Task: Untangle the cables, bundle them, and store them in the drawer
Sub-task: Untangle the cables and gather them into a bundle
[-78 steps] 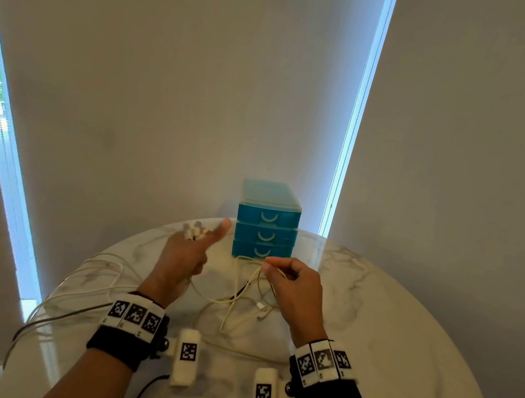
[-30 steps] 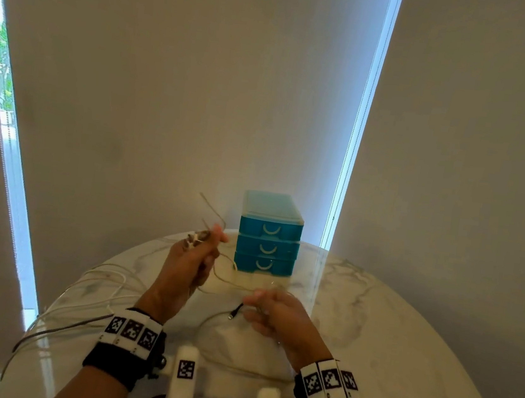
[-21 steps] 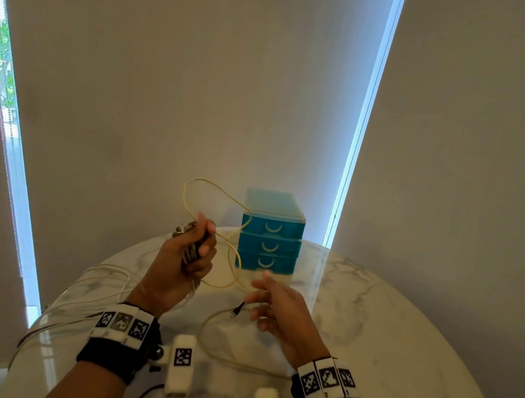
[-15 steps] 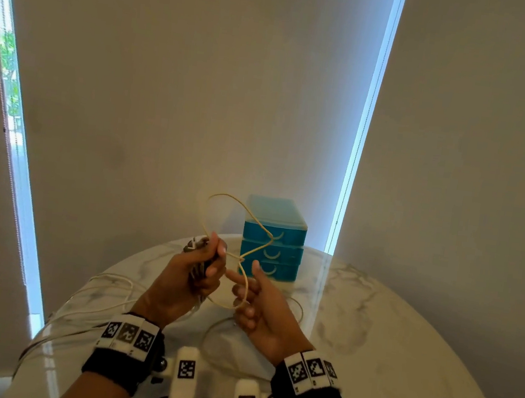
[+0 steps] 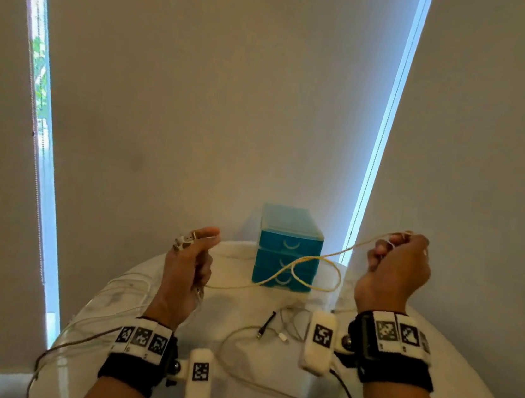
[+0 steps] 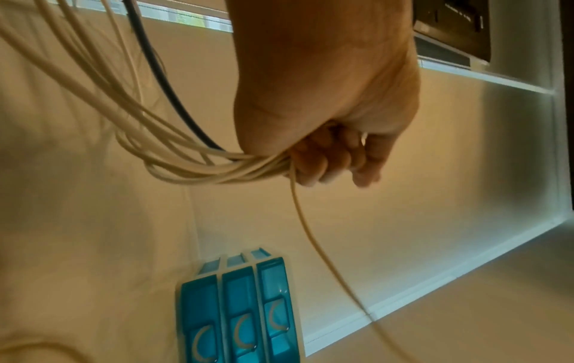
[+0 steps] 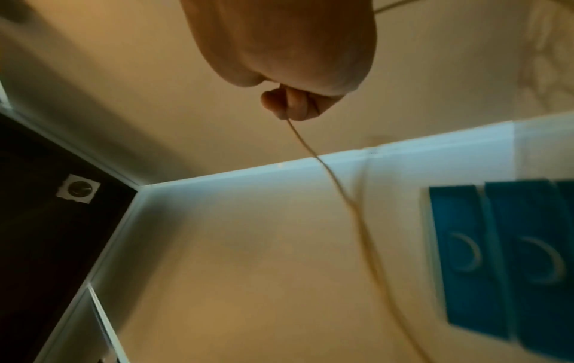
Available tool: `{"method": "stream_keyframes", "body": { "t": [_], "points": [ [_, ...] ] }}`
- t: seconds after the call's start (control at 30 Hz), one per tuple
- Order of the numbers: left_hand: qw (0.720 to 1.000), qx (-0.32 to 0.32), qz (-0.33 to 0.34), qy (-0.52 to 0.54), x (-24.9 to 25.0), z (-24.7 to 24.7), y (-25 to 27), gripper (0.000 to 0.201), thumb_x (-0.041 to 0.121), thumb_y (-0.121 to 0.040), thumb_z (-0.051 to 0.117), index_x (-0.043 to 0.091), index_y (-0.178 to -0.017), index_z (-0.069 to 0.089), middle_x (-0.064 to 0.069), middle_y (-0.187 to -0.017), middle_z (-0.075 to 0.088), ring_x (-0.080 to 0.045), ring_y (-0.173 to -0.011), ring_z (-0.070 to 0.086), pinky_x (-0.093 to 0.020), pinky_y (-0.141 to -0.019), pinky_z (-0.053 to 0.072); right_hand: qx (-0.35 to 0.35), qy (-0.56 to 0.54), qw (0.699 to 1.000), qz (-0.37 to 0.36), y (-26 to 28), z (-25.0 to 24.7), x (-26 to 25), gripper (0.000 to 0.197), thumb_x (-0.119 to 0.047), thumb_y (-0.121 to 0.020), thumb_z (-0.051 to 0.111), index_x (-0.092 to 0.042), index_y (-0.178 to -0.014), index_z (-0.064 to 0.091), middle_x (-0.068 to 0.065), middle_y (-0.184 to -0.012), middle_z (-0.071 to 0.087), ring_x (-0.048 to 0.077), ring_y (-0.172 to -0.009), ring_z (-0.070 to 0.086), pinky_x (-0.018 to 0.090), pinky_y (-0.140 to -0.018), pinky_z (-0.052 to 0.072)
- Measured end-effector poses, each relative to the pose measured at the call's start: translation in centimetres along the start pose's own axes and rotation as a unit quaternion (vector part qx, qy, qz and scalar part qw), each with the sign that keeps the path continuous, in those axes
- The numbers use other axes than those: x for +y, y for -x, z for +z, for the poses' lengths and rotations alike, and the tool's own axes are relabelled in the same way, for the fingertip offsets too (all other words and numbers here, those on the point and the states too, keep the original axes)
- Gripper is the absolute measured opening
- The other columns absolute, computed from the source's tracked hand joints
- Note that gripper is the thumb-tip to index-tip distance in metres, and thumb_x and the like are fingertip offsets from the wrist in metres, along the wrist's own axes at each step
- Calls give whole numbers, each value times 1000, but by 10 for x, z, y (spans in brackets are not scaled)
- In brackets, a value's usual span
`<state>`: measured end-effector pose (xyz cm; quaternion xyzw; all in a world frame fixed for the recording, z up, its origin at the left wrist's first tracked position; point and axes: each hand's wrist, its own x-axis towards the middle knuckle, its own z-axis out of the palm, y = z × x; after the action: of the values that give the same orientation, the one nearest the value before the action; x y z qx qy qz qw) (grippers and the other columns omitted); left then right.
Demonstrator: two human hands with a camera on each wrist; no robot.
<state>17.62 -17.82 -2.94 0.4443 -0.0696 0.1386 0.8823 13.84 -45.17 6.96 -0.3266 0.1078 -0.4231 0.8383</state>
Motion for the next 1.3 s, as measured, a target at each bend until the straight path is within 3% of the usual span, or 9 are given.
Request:
{"method": "stream_keyframes", "body": {
  "t": [0.23,0.33,0.43,0.5,0.73,0.9,1.07,1.17,1.3],
  "points": [
    [966,211,128,77,8,-16,-6,23,6,-93,61,23,-81,70,7,-55,35,-10,-43,27,-21,-38,19,151,-24,985,-81,-35,17,33,11,-27,-106,45,-23,-110,54,-4,-95,58,6,-74,55,12,-63,49],
    [970,181,159,25,3,-4,1,32,-2,-91,55,21,-72,66,7,-52,37,-11,-43,28,-22,-40,20,-232,181,956,1,10,70,68,13,-28,-112,45,-32,-107,56,-14,-92,57,4,-75,53,11,-53,35],
    [964,163,206,-26,0,6,12,29,-10,-88,51,11,-72,63,-1,-53,39,-14,-45,29,-25,-42,20,-530,432,727,-53,65,96,107,23,-26,-104,63,-24,-125,71,-12,-103,78,10,-91,74,28,-80,61],
    [957,173,232,-38,0,6,13,25,-11,-88,51,6,-73,62,-5,-55,39,-15,-47,30,-26,-44,21,-498,425,747,-115,75,90,103,22,-20,-106,60,-23,-122,74,-11,-100,80,8,-90,74,28,-85,60],
    [952,142,249,-107,-10,2,8,16,5,-81,59,14,-68,63,0,-55,47,-19,-52,36,-30,-52,29,-346,347,871,36,33,-7,72,17,-15,-106,62,-16,-110,79,3,-94,81,16,-85,70,29,-73,55],
    [957,76,175,-219,-16,3,4,22,3,-94,65,14,-77,71,11,-59,58,-12,-58,47,-31,-59,38,-342,465,815,49,15,-74,83,12,-20,-103,67,-21,-107,79,-1,-100,81,21,-104,73,27,-80,52],
    [953,-16,-12,-301,-24,5,6,6,17,-94,75,19,-93,81,11,-57,57,-10,-57,45,-21,-48,36,-432,579,680,125,16,-103,99,31,-42,-93,82,-23,-114,71,-5,-108,74,10,-96,70,20,-74,50],
    [932,-44,-64,-353,-30,1,6,12,27,-89,83,23,-100,82,13,-57,58,-9,-57,47,-22,-48,36,-402,509,757,84,19,-107,108,12,-32,-97,79,-21,-101,79,-3,-92,79,18,-90,74,24,-80,54],
    [896,-115,-93,-418,-31,4,11,36,62,-82,83,29,-96,85,12,-56,53,-8,-53,44,-23,-48,35,-391,318,862,42,29,-91,99,24,-37,-104,66,-23,-121,76,3,-99,79,19,-86,70,30,-77,55]
  ]
}}
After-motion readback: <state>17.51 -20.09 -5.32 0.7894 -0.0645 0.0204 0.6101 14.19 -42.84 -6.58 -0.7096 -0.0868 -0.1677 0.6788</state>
